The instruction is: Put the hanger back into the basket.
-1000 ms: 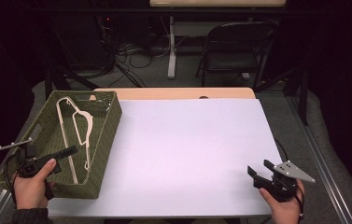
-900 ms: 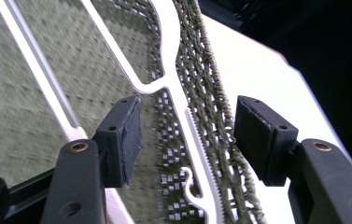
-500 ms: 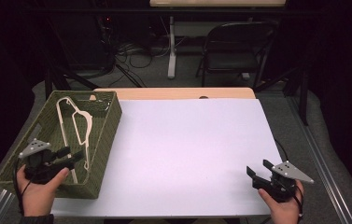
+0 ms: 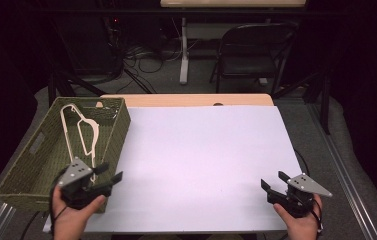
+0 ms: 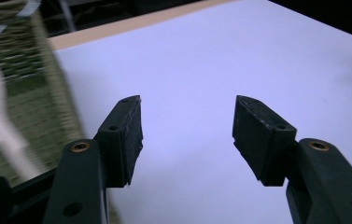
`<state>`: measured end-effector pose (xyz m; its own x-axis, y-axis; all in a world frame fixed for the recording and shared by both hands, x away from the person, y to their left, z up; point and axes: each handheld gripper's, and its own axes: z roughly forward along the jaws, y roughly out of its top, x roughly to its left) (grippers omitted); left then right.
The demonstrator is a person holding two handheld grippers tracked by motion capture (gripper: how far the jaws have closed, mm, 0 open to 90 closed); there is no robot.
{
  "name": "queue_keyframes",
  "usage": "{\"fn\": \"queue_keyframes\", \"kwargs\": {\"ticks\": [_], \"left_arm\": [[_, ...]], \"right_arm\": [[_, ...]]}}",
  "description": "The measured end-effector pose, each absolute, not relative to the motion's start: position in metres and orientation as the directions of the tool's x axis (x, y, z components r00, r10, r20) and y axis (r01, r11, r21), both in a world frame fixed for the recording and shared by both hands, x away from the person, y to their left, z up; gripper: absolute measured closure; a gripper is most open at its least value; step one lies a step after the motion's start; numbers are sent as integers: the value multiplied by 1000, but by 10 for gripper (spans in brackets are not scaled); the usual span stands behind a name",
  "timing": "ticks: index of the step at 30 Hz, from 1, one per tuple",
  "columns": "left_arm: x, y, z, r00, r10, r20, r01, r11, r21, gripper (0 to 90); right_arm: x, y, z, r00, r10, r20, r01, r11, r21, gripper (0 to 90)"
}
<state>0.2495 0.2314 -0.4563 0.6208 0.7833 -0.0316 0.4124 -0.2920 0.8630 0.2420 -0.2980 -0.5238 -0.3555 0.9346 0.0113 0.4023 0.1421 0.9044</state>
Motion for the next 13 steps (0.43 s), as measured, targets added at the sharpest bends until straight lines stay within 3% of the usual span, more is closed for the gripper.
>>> {"fn": "queue_keyframes", "kwargs": {"ticks": [7,13], "left_arm": [[257,190,-492,708,706,-14,393,-377,839,428],[273,179,-528,722,691,-32,438,-421,794,427]], "right_arm": [[243,-292,-526,-380,925,-6,404,172,898,309],[244,-293,-527,-380,925,1,417,170,893,309]]}}
